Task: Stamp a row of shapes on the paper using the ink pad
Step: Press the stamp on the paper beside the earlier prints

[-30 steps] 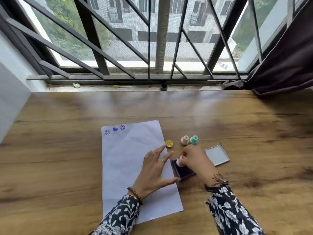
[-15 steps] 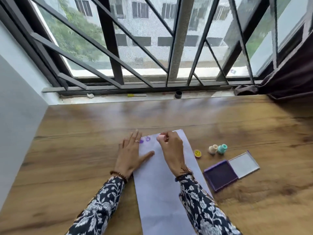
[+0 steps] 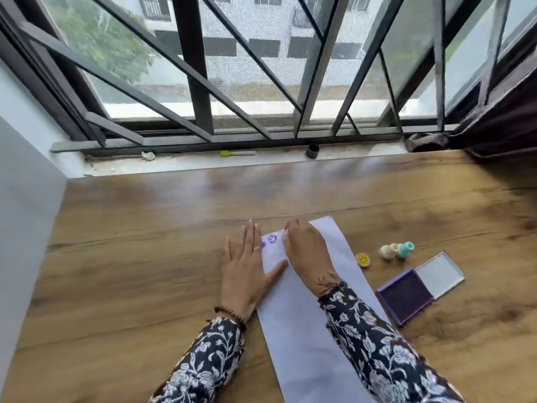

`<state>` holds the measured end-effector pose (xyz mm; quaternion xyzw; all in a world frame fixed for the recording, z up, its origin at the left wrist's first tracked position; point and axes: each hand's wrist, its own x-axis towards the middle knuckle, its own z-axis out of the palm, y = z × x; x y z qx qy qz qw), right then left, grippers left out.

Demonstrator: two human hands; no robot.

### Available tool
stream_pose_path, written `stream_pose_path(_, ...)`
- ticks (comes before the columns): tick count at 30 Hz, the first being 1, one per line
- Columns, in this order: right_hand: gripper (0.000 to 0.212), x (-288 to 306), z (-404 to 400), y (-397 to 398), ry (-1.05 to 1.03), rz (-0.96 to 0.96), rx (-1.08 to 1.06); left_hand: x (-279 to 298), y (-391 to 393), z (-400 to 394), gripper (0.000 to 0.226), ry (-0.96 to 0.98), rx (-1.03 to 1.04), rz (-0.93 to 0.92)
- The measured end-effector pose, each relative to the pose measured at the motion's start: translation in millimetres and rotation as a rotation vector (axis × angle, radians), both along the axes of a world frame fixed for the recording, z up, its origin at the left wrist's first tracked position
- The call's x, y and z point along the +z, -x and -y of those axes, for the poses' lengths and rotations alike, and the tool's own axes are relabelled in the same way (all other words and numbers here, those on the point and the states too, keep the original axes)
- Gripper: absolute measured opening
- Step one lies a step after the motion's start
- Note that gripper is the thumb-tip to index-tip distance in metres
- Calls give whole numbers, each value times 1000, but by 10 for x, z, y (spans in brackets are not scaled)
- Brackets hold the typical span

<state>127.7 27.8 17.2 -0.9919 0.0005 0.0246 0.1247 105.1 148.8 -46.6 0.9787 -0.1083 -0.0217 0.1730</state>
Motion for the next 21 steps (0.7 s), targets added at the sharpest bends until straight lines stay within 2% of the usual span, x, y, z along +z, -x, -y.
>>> stream_pose_path(8,14,178,-20,-324,155,-229,158,-13,-3,28,84,-50,37,60)
stream_pose_path(10,23,233,-70,-271,209,-219,184,12,6,25,85,-51,28,42)
stream_pose_path(12,17,213,-52,-244,172,-197,198,28,9,19,88,-50,25,26)
stream_pose_path(15,12,124,178,-267,-144,-197,93,31,14,17,92,-44,33,15)
stream_pose_path(19,10,146,535,-43,-1014,-145,-373,30,4,14,107,5,18,4)
stream_pose_path(21,5,181,710,136,-1357,-175,-492,52,0,7,113,25,15,-28)
